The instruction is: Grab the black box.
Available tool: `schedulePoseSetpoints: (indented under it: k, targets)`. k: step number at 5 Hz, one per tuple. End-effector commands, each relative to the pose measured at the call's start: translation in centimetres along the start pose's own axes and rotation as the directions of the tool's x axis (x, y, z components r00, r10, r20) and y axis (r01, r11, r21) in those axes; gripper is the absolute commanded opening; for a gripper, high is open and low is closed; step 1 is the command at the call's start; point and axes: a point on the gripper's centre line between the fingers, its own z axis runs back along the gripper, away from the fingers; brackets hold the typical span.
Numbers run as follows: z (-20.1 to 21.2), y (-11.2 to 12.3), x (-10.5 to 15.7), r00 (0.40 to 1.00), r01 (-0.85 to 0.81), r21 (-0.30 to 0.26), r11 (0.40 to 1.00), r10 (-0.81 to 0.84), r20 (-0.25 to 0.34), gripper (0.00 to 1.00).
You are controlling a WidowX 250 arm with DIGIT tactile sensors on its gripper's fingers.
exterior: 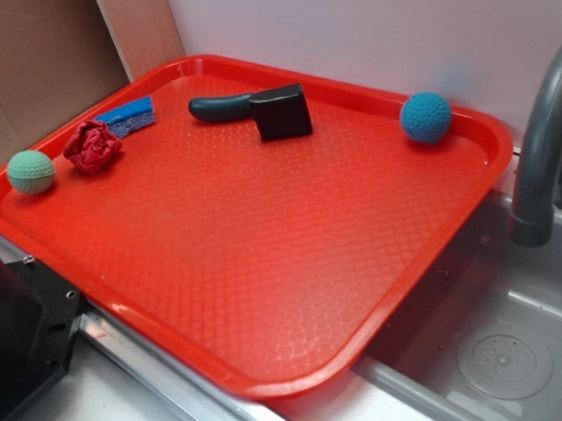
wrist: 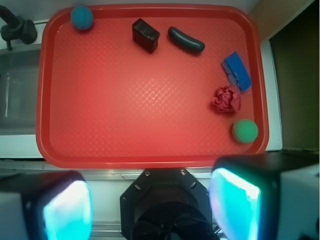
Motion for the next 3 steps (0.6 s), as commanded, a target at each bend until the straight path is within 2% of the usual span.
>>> schedulePoseSetpoints:
  k: [1, 2, 3]
  targets:
    - [0.0, 0.0, 0.0, 1.0, 0.0, 0.0, 1.0, 0.0, 0.0, 1.0]
    - [-5.4, 4.4, 4.5, 0.983, 0.184, -0.086, 0.979, -0.184, 0.006, 1.0]
    - [-10.3, 6.0, 9.3, 0.973, 0.227, -0.006, 0.974, -0.227, 0.035, 1.0]
